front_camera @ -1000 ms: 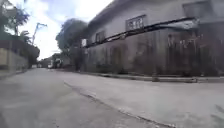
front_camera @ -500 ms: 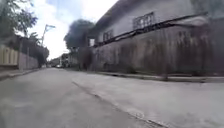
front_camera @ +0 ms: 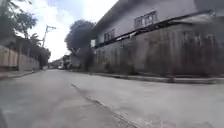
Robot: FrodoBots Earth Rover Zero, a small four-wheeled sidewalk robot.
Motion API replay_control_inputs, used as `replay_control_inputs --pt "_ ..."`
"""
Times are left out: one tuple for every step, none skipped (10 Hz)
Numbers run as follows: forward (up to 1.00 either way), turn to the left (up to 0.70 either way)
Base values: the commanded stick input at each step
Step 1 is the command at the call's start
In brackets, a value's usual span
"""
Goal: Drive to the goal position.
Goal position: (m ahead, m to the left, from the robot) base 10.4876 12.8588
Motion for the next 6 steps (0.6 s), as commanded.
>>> replay_control_inputs --pt "0.70 0.00" --pt "0.70 0.00" --pt "0.70 0.00" --pt "0.70 0.00" --pt "0.70 0.00" --pt "0.70 0.06"
